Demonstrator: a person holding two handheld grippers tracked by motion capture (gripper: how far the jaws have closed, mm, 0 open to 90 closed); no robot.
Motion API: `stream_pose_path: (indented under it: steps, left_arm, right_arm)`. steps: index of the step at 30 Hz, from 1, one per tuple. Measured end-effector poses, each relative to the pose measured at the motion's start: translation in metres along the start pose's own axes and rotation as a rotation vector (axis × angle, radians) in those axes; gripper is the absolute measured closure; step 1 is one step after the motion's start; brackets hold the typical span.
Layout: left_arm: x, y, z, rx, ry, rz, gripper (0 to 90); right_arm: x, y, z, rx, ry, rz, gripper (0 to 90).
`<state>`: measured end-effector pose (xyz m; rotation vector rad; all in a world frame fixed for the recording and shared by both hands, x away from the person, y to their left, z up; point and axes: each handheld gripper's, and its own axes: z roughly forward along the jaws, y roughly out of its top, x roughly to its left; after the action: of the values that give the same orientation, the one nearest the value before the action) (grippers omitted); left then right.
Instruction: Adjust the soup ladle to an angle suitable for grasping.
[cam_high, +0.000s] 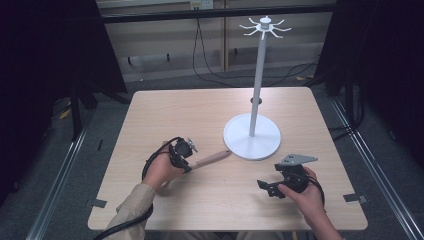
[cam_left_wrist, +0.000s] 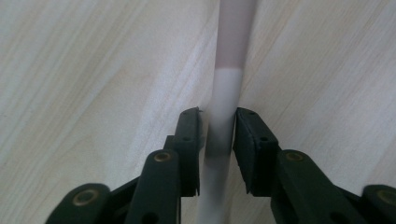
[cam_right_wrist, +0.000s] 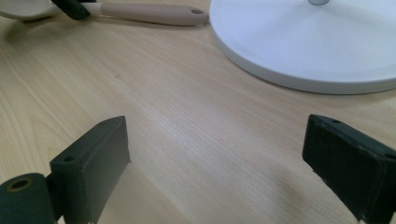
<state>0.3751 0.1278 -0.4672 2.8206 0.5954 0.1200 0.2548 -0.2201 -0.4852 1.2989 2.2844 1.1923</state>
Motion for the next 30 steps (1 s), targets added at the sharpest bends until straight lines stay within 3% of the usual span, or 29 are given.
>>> stream_pose_path:
  steps: [3, 8, 11, 13, 16, 20, 27, 30]
  left_arm:
    - [0.000, 0.001, 0.001, 0.000, -0.014, 0.013, 75.9]
    - [-0.003, 0.003, 0.001, 0.017, 0.003, 0.078, 78.5]
    - [-0.004, 0.002, -0.001, 0.016, -0.030, 0.042, 78.8]
    - [-0.004, -0.001, -0.003, -0.009, -0.035, 0.050, 78.8]
    - [-0.004, -0.007, -0.010, -0.050, -0.058, 0.028, 78.9]
    - [-0.003, -0.013, -0.023, -0.110, -0.019, 0.005, 78.9]
    - [-0.011, -0.020, -0.039, -0.279, -0.018, -0.076, 78.9]
    - [-0.015, -0.021, -0.037, -0.308, -0.016, -0.085, 78.9]
  right_arm:
    - [0.000, 0.000, 0.000, -0.001, -0.001, 0.000, 7.1]
    - [-0.001, -0.001, 0.000, 0.004, -0.002, 0.004, 7.1]
    - [-0.001, -0.001, 0.000, 0.004, -0.002, 0.003, 7.1]
    - [-0.001, -0.001, 0.000, 0.000, -0.001, 0.001, 7.1]
    - [-0.001, -0.001, 0.000, 0.004, -0.003, 0.005, 7.1]
    - [0.000, 0.000, 0.001, 0.003, 0.001, -0.001, 7.1]
    - [0.004, 0.002, 0.002, -0.019, 0.009, 0.002, 6.4]
    - [0.005, 0.003, 0.002, -0.030, 0.010, 0.004, 6.1]
